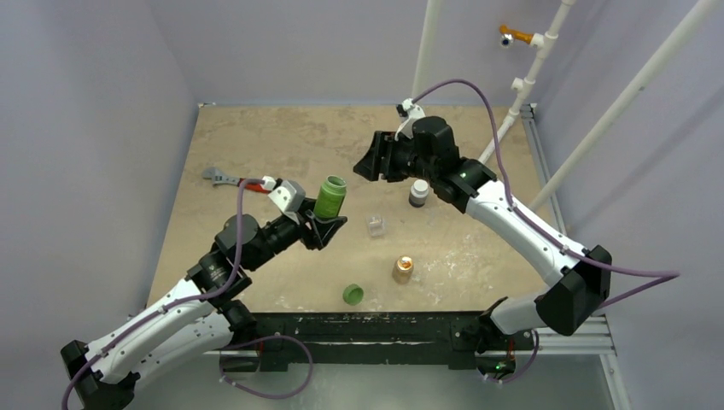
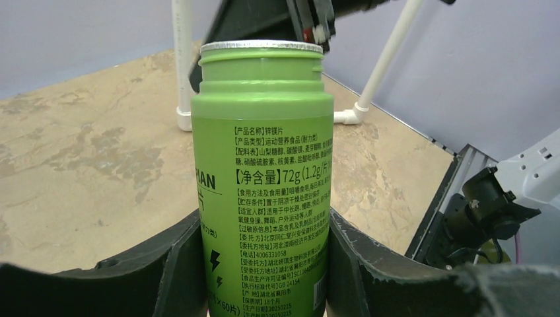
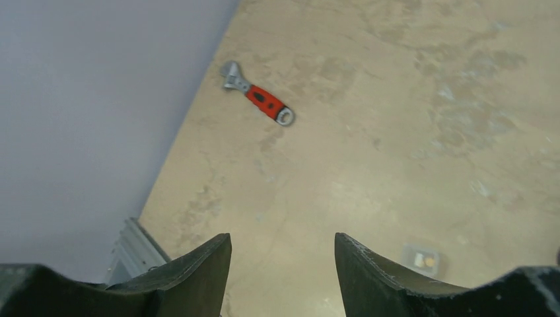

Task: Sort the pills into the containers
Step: Unscrew the lid of the pill bottle.

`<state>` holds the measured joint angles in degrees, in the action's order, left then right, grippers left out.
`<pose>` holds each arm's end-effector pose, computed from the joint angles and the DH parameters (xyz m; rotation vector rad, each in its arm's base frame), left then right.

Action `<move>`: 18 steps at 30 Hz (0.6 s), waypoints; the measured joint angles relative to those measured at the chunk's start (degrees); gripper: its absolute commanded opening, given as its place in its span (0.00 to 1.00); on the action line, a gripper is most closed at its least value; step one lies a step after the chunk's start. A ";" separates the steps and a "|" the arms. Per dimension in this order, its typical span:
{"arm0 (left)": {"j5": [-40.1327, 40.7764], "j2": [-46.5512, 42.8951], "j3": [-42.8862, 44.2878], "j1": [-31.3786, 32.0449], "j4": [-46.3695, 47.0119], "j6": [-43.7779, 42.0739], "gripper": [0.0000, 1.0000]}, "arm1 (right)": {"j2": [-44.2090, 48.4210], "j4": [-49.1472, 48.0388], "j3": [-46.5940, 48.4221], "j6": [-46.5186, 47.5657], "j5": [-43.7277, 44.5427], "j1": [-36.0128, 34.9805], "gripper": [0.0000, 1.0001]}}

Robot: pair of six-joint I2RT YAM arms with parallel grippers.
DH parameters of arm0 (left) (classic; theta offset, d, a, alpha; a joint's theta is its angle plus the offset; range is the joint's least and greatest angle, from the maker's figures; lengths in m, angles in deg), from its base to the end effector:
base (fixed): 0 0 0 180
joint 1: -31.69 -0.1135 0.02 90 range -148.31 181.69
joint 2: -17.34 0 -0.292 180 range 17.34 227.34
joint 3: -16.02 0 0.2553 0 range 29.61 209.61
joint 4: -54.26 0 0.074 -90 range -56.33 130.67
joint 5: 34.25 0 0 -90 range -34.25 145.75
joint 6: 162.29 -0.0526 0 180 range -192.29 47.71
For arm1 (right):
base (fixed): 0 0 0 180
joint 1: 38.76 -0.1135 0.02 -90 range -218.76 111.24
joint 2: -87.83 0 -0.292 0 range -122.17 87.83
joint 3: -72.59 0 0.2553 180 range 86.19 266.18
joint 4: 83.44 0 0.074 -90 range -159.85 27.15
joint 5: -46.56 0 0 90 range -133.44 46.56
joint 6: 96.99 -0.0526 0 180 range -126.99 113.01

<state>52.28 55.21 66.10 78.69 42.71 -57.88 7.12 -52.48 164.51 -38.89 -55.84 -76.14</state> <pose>0.1106 -0.1232 0.3482 0.5049 1.5494 -0.8838 0.2643 0.2162 0.4089 -0.2530 2.0279 0.9969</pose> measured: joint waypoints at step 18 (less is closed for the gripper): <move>5.22 0.04 -4.35 0.00 3.02 1.60 0.00 | 5.20 6.14 -9.62 -3.72 7.13 0.26 0.69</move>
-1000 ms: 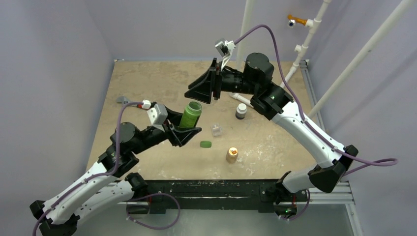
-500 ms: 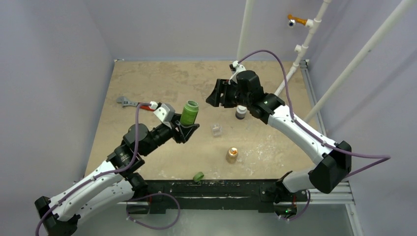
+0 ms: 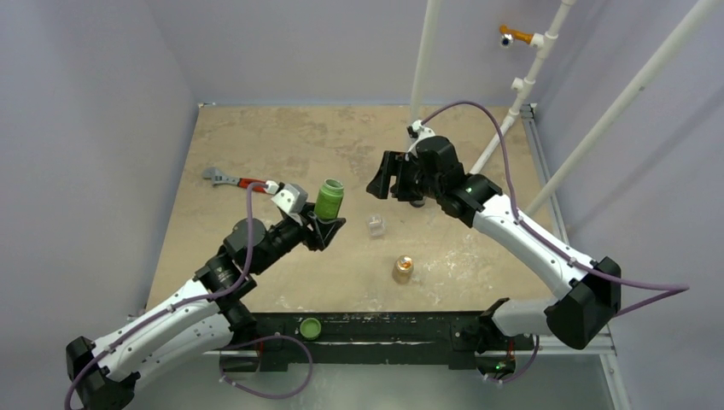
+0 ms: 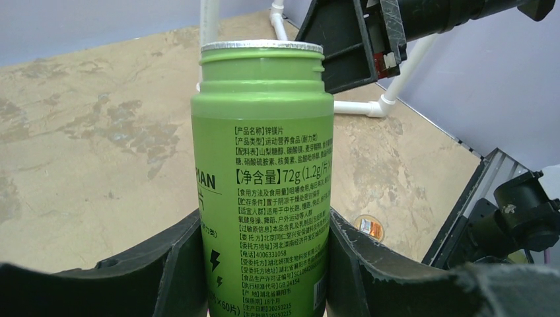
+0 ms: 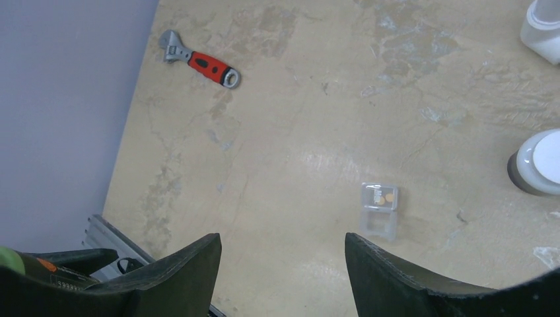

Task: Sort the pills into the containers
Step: Unscrew the lid of the pill bottle, then pour the pill into the pill container.

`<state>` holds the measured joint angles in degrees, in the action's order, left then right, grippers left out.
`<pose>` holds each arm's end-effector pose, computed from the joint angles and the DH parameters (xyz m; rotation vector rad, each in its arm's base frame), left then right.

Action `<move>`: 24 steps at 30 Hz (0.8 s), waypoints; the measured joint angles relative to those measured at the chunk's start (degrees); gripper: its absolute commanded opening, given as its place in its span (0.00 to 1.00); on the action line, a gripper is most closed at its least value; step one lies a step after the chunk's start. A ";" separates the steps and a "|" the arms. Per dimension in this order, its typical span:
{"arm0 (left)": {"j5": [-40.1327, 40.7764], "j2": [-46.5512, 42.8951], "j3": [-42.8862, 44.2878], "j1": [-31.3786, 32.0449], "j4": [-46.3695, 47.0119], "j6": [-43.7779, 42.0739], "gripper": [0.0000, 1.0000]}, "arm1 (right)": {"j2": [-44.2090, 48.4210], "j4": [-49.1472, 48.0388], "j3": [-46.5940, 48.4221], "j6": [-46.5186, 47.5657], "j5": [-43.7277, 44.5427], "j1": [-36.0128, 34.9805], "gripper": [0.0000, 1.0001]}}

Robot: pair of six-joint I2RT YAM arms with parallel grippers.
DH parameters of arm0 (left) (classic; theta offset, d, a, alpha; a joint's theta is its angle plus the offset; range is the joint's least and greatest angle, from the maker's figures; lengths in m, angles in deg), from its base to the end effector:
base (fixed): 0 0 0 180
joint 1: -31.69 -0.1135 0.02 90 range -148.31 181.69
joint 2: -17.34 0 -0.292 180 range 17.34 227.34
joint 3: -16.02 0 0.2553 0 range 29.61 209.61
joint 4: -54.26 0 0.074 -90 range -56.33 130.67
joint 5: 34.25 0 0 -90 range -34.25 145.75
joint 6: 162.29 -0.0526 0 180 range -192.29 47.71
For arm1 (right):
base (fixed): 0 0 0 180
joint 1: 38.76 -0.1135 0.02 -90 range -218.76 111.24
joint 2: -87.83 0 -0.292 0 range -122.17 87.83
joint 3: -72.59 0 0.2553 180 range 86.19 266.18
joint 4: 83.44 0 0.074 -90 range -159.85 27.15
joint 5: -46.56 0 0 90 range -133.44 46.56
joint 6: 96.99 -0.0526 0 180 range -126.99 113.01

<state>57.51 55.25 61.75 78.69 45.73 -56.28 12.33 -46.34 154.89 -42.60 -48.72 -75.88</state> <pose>0.1165 -0.1226 0.3261 0.4157 1.5928 -0.8280 0.2439 0.1906 0.3627 -0.0878 2.2149 0.8363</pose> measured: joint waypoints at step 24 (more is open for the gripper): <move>-7.37 9.22 -8.61 0.00 9.70 -2.21 0.00 | 4.17 2.08 2.49 6.73 -7.17 -3.54 0.81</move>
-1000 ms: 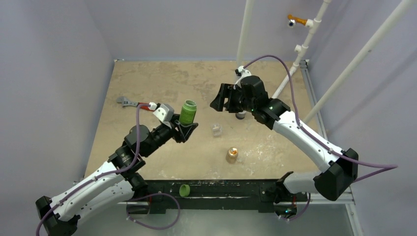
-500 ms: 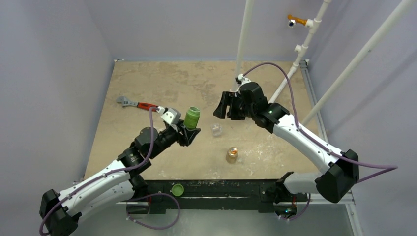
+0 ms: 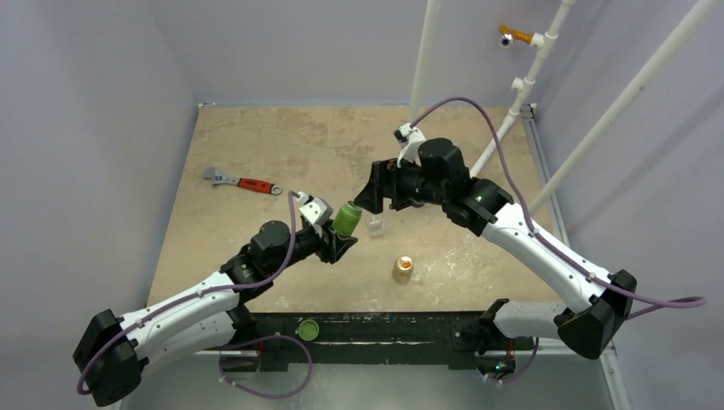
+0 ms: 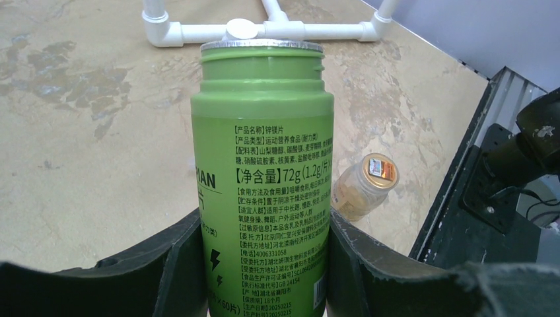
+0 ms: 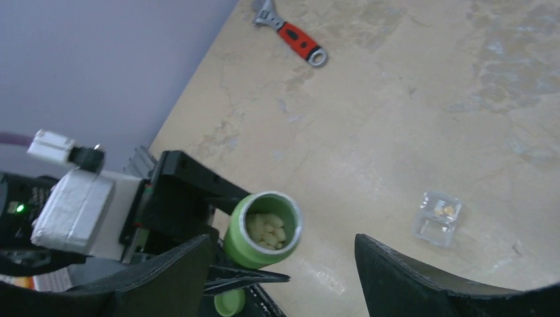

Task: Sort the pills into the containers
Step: Pour the pill into the pill container.

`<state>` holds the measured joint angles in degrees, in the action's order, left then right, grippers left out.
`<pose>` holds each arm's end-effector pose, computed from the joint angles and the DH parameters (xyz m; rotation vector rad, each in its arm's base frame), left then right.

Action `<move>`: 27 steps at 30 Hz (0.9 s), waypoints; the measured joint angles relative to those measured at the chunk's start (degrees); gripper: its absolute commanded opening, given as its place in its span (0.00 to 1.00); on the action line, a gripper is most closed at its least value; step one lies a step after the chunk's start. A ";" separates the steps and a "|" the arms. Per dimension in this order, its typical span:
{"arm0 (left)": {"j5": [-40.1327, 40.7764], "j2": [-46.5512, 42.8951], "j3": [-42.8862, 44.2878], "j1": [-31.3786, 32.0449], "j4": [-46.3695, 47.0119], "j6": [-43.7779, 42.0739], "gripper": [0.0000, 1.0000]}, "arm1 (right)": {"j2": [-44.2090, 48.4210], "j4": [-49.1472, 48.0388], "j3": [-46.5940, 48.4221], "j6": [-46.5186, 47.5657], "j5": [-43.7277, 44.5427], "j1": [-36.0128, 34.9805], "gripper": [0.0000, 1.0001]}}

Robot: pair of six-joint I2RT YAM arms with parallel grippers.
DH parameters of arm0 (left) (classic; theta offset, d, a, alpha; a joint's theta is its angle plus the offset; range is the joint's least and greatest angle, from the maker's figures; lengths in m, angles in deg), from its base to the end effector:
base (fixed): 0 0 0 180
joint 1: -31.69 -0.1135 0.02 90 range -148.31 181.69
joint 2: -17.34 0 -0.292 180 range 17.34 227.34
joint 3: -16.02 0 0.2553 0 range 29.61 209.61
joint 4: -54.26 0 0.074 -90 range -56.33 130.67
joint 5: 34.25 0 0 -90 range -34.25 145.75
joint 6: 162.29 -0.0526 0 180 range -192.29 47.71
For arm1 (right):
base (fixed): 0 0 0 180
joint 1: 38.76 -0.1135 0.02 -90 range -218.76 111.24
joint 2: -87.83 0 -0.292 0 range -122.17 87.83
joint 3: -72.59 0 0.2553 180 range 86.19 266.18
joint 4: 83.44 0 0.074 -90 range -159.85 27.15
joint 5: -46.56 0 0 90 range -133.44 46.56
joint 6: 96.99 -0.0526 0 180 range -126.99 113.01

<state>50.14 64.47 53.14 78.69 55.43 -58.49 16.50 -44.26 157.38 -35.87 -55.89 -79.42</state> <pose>0.1310 -0.1480 0.2637 0.5873 1.7053 -0.8572 0.2109 0.1961 0.3952 -0.3667 2.1209 0.9618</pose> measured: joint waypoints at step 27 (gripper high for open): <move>-5.09 1.29 -3.72 0.76 10.49 -5.92 0.04 | -9.42 1.38 1.25 4.85 -14.82 -4.61 0.18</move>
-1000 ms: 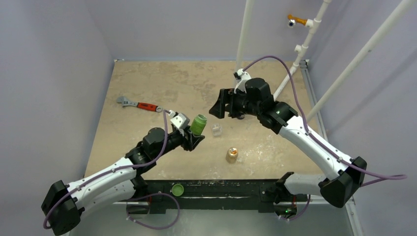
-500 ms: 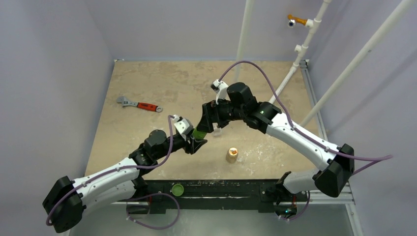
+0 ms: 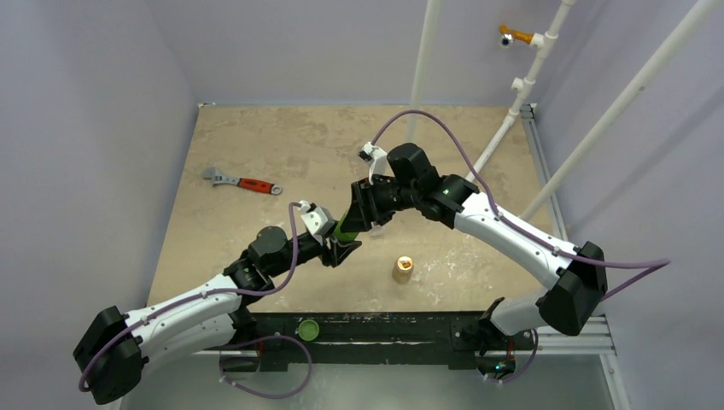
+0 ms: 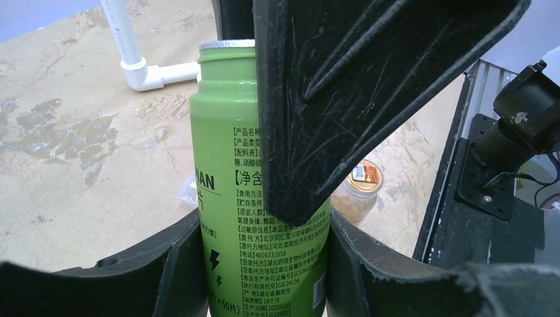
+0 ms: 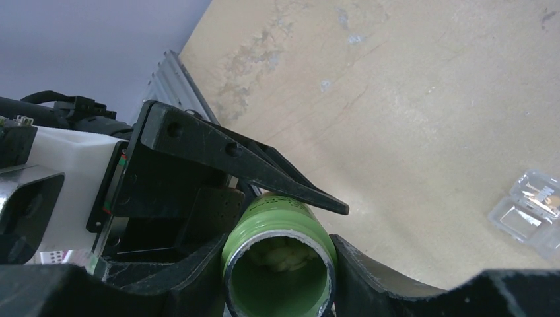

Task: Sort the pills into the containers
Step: Pour the pill into the pill container.

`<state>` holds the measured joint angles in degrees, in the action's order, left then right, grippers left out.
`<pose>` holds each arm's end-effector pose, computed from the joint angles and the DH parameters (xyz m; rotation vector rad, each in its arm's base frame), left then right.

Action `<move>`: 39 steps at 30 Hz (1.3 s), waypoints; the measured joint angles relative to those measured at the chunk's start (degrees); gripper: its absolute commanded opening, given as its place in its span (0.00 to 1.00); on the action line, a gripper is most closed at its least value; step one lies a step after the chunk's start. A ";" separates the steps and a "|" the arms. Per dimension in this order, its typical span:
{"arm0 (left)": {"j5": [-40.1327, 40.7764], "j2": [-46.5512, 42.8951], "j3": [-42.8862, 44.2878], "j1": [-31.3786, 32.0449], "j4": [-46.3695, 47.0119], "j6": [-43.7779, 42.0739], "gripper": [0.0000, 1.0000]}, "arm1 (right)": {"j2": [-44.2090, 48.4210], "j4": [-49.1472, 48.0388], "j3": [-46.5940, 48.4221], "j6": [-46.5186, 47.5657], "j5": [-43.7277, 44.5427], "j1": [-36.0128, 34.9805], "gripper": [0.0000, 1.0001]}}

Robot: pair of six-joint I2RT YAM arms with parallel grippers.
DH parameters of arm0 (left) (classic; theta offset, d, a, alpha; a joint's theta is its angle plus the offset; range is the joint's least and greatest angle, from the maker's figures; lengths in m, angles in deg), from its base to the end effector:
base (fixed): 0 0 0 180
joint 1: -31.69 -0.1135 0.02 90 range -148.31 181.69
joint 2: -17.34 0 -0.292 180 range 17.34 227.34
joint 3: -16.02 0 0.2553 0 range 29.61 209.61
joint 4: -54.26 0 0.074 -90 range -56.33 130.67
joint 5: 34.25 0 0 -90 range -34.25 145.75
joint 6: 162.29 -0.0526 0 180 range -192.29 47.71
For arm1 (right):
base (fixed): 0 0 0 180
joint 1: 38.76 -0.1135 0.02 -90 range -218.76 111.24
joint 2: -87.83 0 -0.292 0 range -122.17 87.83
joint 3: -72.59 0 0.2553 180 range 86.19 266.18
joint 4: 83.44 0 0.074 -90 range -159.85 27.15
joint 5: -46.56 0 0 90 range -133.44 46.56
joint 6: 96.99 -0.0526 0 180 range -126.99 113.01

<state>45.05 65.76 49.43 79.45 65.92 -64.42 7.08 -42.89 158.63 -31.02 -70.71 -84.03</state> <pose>0.1261 -0.1534 0.2585 0.7203 1.5453 -0.8881 0.2122 0.2485 0.3555 -0.7236 2.2569 1.1614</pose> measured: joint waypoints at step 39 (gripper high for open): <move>1.01 -4.96 -6.84 0.26 20.83 0.48 0.73 | 4.42 -16.33 -8.09 -17.18 -17.49 9.62 0.03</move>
<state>46.05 60.80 42.59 79.72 86.75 -63.93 11.50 -59.21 150.54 -48.20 -88.19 -74.42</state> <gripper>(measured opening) 0.756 0.499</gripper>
